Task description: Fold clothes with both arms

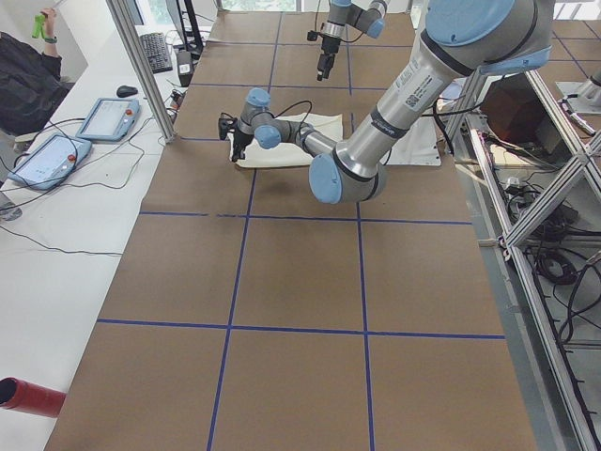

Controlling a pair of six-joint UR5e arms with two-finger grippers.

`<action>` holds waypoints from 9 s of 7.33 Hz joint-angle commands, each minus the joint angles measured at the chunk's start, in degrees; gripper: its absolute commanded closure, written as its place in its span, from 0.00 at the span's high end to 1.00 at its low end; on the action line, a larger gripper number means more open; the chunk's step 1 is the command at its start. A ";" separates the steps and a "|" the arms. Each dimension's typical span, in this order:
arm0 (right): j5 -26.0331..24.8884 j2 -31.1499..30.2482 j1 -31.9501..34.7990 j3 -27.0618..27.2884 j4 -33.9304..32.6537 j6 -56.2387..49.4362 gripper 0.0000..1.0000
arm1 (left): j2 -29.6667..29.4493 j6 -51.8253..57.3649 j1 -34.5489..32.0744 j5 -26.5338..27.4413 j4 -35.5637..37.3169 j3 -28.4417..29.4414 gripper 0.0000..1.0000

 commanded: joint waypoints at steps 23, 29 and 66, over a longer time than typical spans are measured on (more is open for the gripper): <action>-5.36 32.53 -10.43 -20.79 -44.30 -39.30 1.00 | 19.27 8.81 1.39 -8.48 19.69 -42.95 1.00; -4.14 31.56 -6.83 -20.71 -44.47 -39.30 1.00 | 19.10 7.68 2.61 -8.39 19.52 -42.69 1.00; -2.36 25.41 -6.99 -18.14 -23.55 -2.70 1.00 | 24.63 -31.97 23.89 -4.88 28.31 -49.28 0.00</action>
